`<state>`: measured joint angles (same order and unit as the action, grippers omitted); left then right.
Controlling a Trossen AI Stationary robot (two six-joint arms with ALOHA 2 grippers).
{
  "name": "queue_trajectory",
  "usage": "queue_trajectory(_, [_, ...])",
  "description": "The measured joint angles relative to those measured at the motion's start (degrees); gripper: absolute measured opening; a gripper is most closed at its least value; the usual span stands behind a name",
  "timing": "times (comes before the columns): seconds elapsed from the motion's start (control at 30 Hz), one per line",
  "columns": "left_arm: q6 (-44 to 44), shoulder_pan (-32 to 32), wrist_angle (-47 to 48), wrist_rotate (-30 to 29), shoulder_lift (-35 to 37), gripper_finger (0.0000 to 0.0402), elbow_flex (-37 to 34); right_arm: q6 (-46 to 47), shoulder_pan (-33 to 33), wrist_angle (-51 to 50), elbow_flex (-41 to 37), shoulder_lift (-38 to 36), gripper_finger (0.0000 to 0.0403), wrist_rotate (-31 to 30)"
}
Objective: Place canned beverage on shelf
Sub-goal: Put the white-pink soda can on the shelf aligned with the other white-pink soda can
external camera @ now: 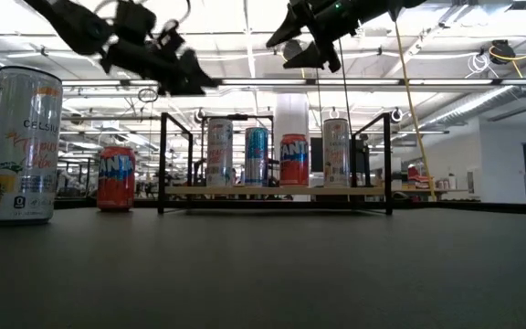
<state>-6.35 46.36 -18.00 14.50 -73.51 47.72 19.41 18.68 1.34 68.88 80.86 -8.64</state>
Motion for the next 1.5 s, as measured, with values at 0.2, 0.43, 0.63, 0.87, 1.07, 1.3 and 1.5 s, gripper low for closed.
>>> queue_trajectory(0.2, [0.0, -3.1, 5.7, 0.0, 11.3, 0.0338, 0.0, 4.6, -0.5, 7.0, 0.0, 0.0, 0.0304, 6.5])
queue_trajectory(0.43, [4.6, -10.8, 12.5, 0.0, 19.1, 0.0337, 0.0, 13.3, -3.2, -1.0, 0.0, 0.0, 0.0304, 8.9])
queue_trajectory(0.63, [6.0, -19.6, 15.1, 0.0, 19.8, 0.0318, 0.0, 19.1, -9.1, -15.6, 0.0, 0.0, 0.0304, 8.9])
queue_trajectory(0.87, [-0.7, -33.2, 15.8, -1.1, 19.7, 0.0300, 0.0, 19.8, -17.0, -40.6, 6.5, 0.0, 0.0288, 6.8])
queue_trajectory(1.07, [-1.0, -42.2, 15.4, -14.1, 16.9, 0.0299, 0.0, 21.1, -23.1, -62.2, 16.5, -0.1, 0.0275, 4.2])
queue_trajectory(1.3, [4.7, -49.4, 0.4, -21.0, 8.6, 0.0299, 0.0, 35.8, -32.9, -79.4, 20.5, -2.4, 0.0275, 4.2])
queue_trajectory(1.5, [4.5, -55.8, -6.9, -27.6, 0.4, 0.0299, 2.0, 45.4, -42.4, -82.2, 20.5, -5.8, 0.0274, 3.7])
